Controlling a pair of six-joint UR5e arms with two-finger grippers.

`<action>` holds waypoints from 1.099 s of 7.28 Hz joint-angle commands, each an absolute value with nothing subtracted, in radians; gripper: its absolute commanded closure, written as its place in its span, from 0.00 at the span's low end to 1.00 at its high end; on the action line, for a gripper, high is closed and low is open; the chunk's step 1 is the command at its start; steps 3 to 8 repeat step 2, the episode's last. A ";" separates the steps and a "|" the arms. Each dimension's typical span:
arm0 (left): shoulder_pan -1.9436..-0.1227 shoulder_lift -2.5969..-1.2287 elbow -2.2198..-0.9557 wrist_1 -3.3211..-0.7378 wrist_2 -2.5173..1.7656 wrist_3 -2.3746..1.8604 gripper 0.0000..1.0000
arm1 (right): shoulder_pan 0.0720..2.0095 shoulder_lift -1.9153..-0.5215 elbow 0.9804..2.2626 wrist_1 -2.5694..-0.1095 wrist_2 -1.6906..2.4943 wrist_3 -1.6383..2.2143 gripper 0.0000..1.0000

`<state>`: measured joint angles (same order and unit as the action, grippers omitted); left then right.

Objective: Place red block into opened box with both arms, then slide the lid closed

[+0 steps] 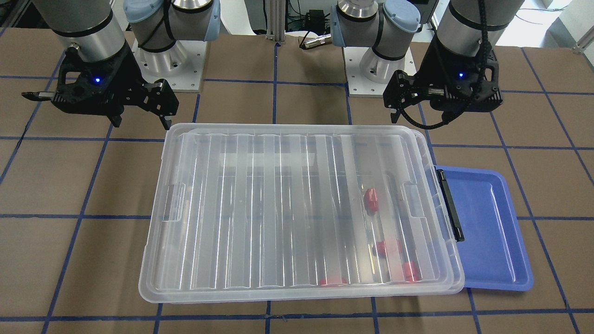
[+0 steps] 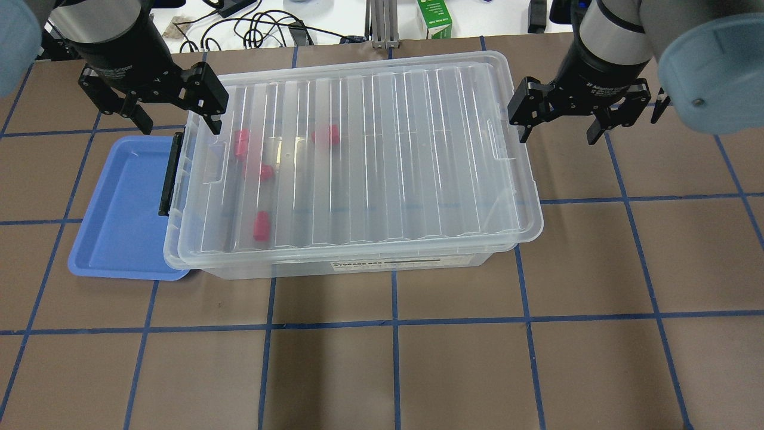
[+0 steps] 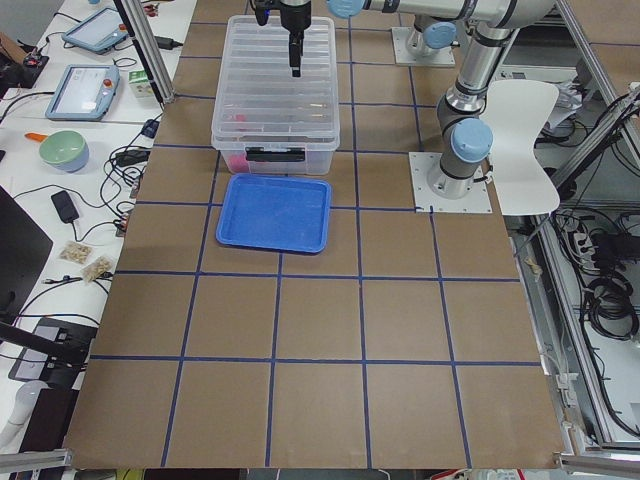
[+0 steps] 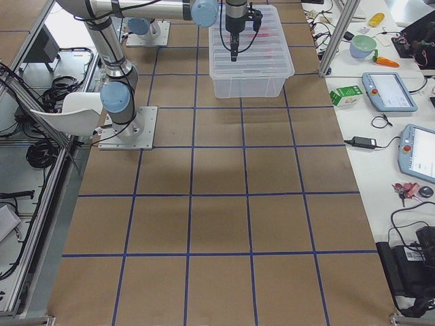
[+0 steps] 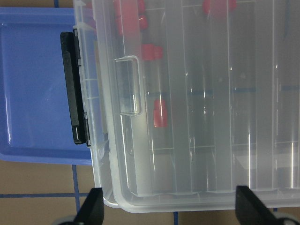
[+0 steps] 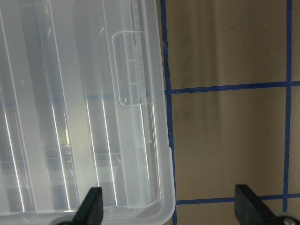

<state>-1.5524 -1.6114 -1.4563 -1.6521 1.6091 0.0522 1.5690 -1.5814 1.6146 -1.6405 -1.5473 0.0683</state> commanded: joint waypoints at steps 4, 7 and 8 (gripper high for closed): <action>-1.552 -1.615 -1.454 -1.652 1.611 0.052 0.00 | 1.542 -1.598 1.623 -1.629 -1.565 0.075 0.00; -1.552 -1.615 -1.454 -1.652 1.611 0.052 0.00 | 1.542 -1.598 1.623 -1.629 -1.565 0.075 0.00; -1.552 -1.615 -1.454 -1.652 1.611 0.052 0.00 | 1.542 -1.598 1.623 -1.629 -1.565 0.075 0.00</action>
